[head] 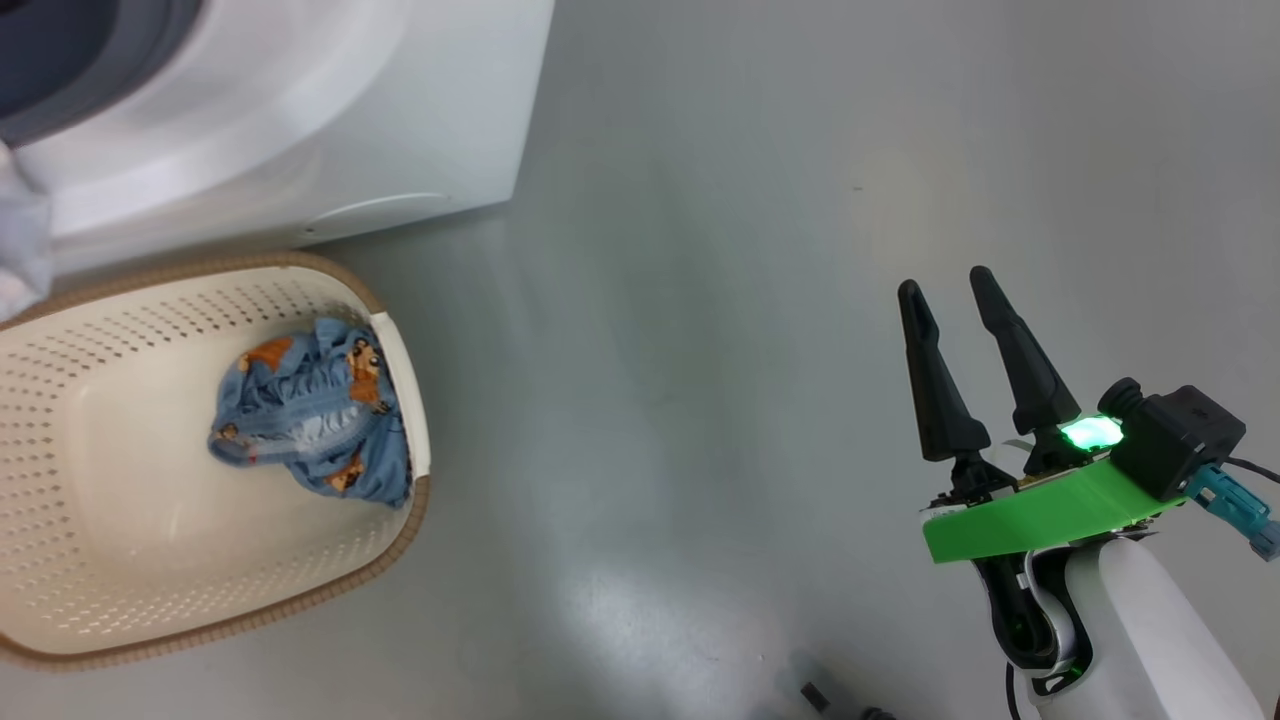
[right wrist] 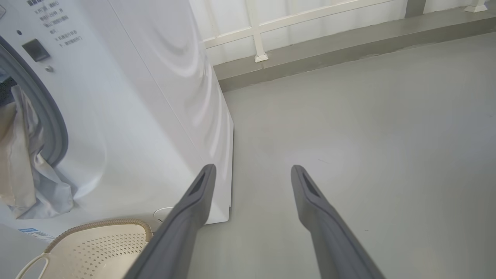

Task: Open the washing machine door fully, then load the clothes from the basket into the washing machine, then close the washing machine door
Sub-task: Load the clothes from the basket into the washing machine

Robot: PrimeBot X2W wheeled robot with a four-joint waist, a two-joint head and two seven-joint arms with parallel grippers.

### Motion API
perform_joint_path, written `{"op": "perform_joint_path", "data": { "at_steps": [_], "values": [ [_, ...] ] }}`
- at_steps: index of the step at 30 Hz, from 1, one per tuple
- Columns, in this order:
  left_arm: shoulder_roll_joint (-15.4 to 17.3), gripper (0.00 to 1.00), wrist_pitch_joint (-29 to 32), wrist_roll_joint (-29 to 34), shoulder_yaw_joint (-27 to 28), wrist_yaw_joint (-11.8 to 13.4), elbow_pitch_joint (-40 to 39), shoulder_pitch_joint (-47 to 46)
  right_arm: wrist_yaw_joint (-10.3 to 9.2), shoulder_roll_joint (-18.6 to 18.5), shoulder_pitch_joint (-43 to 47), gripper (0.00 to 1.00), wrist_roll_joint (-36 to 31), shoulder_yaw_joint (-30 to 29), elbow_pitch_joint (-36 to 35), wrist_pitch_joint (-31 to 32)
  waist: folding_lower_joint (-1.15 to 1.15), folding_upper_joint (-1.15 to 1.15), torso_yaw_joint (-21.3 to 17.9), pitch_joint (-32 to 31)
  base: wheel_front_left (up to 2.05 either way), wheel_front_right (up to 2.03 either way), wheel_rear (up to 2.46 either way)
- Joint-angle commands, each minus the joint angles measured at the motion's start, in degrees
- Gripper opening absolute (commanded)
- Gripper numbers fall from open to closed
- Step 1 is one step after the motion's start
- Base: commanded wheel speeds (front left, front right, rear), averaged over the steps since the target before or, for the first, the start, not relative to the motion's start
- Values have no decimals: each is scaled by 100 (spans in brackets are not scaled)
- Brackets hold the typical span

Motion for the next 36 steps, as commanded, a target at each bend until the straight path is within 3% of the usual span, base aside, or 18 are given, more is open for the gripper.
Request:
{"op": "perform_joint_path", "data": {
  "at_steps": [1, 6, 13, 17, 19, 20, 21, 28, 36],
  "values": [
    [328, 0, -90, 48, -3, 36, -137, -213, 25, -21, 29, 100, -6, 122, -149, -45, 0, 0, -95, 114, 0, 0, 0],
    [374, 0, -136, 47, 12, 39, -1013, -497, 25, 6, -1, 100, -6, 121, -207, -45, 0, 0, -140, 249, 0, 0, 0],
    [370, 0, -139, 79, 143, -10, -2524, -141, 25, 54, -83, 100, -17, 116, -226, -45, 0, 0, -152, 333, 0, 0, 0],
    [329, 1, -139, 86, 149, -111, -2505, 208, 25, 69, -88, 100, -23, 146, -225, -45, 0, 0, -125, 310, 0, 0, 0],
    [303, 43, -139, 80, 175, -90, -2176, 310, 25, 65, -75, 100, -23, 164, -217, -45, 0, 0, -106, 283, 0, 0, 0],
    [305, 91, -139, 109, 153, -88, -2029, 327, 25, 62, -67, 100, -23, 169, -213, -45, 0, 0, -95, 271, 0, 0, 0],
    [304, 100, -140, 120, 144, -84, -1857, 338, 25, 61, -61, 100, -22, 178, -209, -45, 0, 0, -89, 257, 0, 0, 0],
    [394, 100, -136, 212, 5, -6, -194, 35, 25, 28, -20, 100, -7, 234, -185, -45, 0, 0, -65, 119, 0, 0, 0],
    [377, 100, -139, 164, -43, -27, 3, -32, 25, -4, -10, 100, 3, 227, -172, -45, 0, 0, -50, 40, 0, 0, 0]
  ]
}}
